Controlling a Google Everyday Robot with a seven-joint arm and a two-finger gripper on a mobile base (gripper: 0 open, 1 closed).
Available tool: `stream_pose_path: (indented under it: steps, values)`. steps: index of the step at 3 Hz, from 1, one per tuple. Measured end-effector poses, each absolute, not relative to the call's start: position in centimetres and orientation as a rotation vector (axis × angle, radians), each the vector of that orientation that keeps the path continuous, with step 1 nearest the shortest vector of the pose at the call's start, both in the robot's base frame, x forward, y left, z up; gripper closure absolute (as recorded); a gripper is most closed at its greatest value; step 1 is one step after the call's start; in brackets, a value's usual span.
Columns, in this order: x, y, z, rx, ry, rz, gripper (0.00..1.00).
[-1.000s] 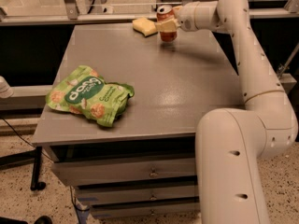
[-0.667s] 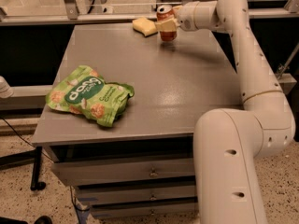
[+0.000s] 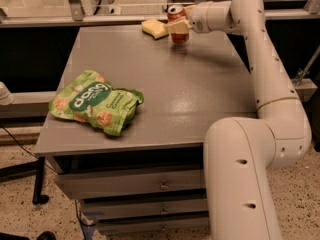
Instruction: Move coke can near sponge
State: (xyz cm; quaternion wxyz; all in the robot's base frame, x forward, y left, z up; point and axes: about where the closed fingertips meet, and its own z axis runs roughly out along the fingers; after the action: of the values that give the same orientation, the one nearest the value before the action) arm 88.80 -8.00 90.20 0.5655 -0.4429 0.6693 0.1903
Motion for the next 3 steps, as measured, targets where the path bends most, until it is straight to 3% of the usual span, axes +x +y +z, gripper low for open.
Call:
stream_pose_path:
  steps: [1,3]
  values:
    - [88.7,-8.4,90.0,-1.041,1.584,0.455,0.00]
    - [88.3,-10.5,90.2,-1.002,1.610,0.460,0.00]
